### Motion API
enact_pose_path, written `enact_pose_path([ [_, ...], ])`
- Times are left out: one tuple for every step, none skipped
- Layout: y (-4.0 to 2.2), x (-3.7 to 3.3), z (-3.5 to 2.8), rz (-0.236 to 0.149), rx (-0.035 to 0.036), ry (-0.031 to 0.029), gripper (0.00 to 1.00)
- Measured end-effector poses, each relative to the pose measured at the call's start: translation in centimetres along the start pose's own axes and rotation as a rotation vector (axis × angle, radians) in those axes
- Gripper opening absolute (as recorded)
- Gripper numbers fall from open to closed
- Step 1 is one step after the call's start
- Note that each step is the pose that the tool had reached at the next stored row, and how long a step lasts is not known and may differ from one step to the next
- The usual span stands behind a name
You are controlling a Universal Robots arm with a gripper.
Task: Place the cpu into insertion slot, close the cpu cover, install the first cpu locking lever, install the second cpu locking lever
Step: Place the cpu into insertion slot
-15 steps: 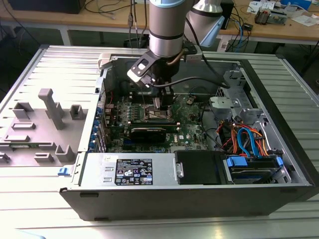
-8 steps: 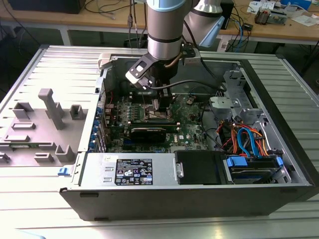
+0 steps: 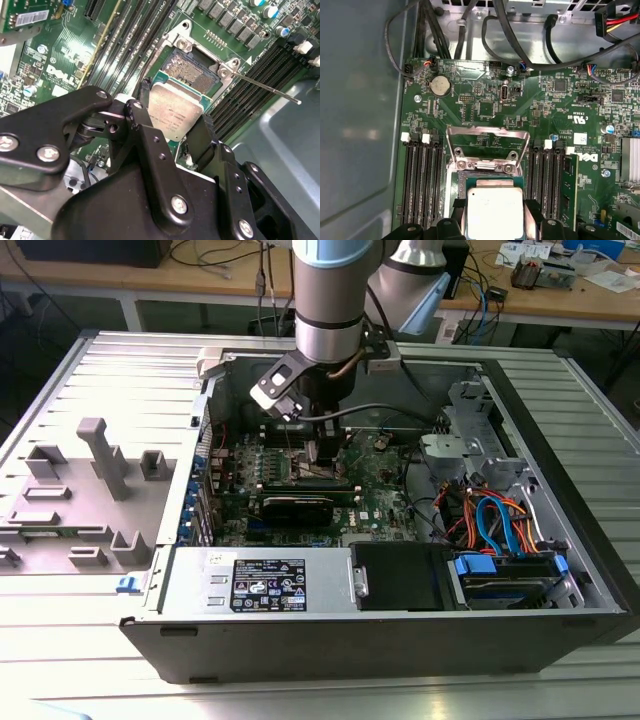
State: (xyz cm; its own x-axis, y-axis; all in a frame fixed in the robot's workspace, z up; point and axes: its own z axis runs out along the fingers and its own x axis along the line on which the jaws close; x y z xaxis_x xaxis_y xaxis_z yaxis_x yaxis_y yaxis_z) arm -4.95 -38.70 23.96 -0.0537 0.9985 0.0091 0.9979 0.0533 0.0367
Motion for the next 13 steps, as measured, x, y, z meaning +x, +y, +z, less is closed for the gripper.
enact_pose_path([
  [-0.01, 0.07, 0.06, 0.005, -0.0001, -0.0005, 0.55],
  [0.0, 0.17, 0.11, 0.005, -0.0001, -0.0006, 0.55],
  [0.01, 0.27, 0.17, 0.005, -0.0001, -0.0007, 0.55],
  [0.01, 0.53, 0.34, 0.005, 0.0, -0.0022, 0.55],
  [0.02, 0.69, 0.41, 0.005, 0.0001, -0.0044, 0.55],
  [0.02, 0.74, 0.49, 0.005, 0.0001, -0.007, 0.55],
  [0.01, 0.78, 0.54, 0.005, 0.0003, -0.0092, 0.55],
  [0.01, 0.82, 0.63, 0.005, 0.0007, -0.0149, 0.55],
  [0.01, 0.83, 0.69, 0.005, 0.0008, -0.0165, 0.55],
  [-0.01, 0.84, 0.74, 0.006, 0.0008, -0.0173, 0.55],
  [-0.05, 0.84, 0.85, 0.007, 0.0009, -0.0189, 0.55],
  [-0.05, 0.84, 0.88, 0.007, 0.001, -0.0194, 0.55],
  [-0.05, 0.84, 0.88, 0.007, 0.001, -0.0195, 0.55],
])
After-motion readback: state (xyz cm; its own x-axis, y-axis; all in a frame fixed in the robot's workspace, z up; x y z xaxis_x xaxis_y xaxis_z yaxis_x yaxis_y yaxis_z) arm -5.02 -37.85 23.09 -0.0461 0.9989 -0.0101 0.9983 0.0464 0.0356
